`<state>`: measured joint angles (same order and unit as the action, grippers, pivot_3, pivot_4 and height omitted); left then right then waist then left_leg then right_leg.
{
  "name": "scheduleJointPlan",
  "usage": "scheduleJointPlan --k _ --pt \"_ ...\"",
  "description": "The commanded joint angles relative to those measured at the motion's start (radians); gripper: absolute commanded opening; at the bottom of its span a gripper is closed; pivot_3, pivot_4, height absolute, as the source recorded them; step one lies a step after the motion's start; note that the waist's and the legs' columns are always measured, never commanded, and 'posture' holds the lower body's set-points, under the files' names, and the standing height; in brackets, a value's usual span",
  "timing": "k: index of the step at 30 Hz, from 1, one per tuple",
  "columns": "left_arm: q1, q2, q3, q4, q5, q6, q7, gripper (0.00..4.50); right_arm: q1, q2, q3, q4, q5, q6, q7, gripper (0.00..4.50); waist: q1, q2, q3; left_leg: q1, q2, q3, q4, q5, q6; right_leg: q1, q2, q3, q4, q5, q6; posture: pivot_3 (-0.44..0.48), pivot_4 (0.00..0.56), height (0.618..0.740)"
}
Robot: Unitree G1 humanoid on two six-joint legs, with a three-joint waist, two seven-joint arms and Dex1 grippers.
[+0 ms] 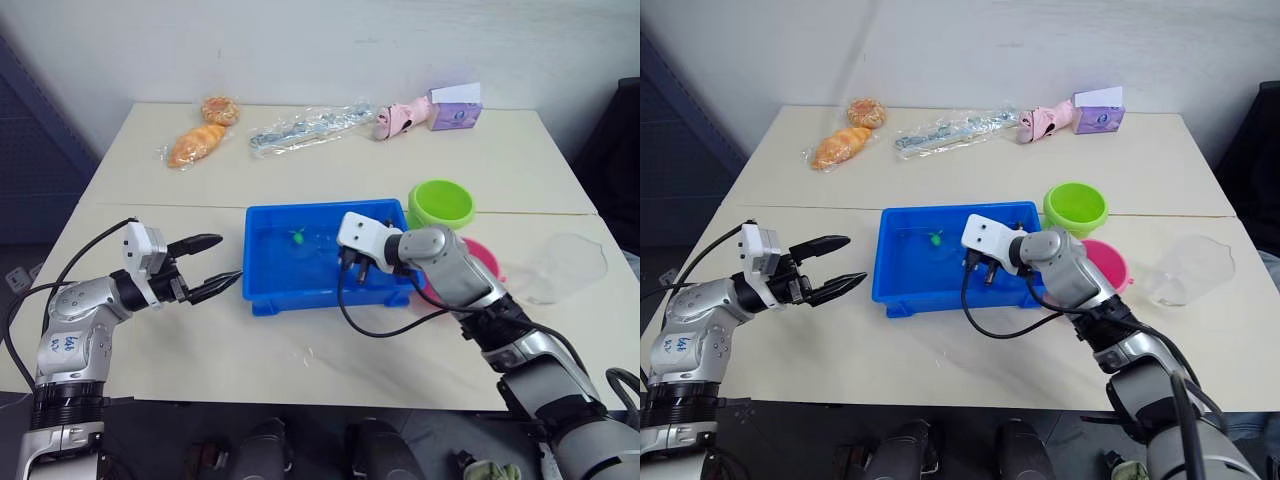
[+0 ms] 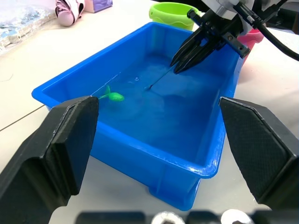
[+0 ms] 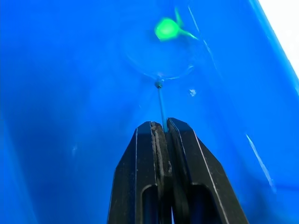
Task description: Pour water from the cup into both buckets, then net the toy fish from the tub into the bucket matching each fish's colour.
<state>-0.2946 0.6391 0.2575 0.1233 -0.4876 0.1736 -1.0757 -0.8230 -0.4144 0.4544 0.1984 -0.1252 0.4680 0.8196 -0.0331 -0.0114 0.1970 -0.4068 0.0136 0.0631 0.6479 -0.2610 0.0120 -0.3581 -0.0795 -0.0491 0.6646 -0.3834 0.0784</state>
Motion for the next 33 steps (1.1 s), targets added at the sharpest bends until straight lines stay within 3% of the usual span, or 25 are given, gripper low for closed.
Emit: scheduleJointPlan --k 1,8,13,18,24,33 --pt "0.005 0.017 0.03 -0.038 -0.024 -0.004 0.004 4.43 0.003 0.027 -0.076 -0.057 0.052 -0.028 -0.004 0.0 -0.001 0.0 0.0 0.0 0.0 0.0 0.0 0.0 0.0 0.0 0.0 0.0 0.0 0.0 0.0 0.0 0.15 0.74" --pt "-0.016 0.018 0.026 -0.036 -0.03 0.002 0.003 4.43 0.148 -0.066 -0.174 -0.306 0.126 -0.008 0.044 0.0 0.006 0.0 0.0 0.0 0.0 -0.001 0.0 -0.001 0.001 0.001 -0.001 0.0 -0.001 0.0 0.0 0.0 0.15 0.74" --pt "-0.064 0.003 -0.002 -0.042 -0.04 0.012 -0.008 4.43 0.299 -0.193 -0.319 -0.558 0.233 0.071 0.087 0.0 0.007 0.0 0.0 0.0 -0.001 0.0 -0.001 -0.002 0.001 0.001 0.0 0.0 -0.002 0.0 0.0 0.0 0.15 0.74" --pt "-0.118 -0.026 -0.018 -0.032 -0.046 -0.003 -0.009 4.43 0.415 -0.276 -0.499 -0.67 0.32 0.086 0.079 0.0 0.004 0.0 0.0 0.0 0.0 0.0 -0.001 -0.002 0.001 0.001 0.0 0.0 -0.002 0.0 0.0 0.0 0.15 0.74" --pt "-0.21 -0.074 -0.063 -0.016 -0.044 0.012 -0.007 4.43 0.486 -0.372 -0.686 -0.655 0.358 0.087 0.069 0.0 0.008 -0.001 0.0 0.0 0.0 0.0 -0.001 -0.002 0.001 0.002 0.0 0.0 -0.003 0.0 0.0 0.0 0.15 0.74" --pt "-0.294 -0.128 -0.106 0.025 -0.027 0.004 -0.016 4.43 0.449 -0.507 -0.733 -0.395 0.297 -0.101 0.058 0.0 0.007 -0.001 0.0 0.001 0.0 0.001 0.0 -0.001 0.0 0.003 0.001 0.0 -0.003 0.0 0.0 0.0 0.15 0.74"
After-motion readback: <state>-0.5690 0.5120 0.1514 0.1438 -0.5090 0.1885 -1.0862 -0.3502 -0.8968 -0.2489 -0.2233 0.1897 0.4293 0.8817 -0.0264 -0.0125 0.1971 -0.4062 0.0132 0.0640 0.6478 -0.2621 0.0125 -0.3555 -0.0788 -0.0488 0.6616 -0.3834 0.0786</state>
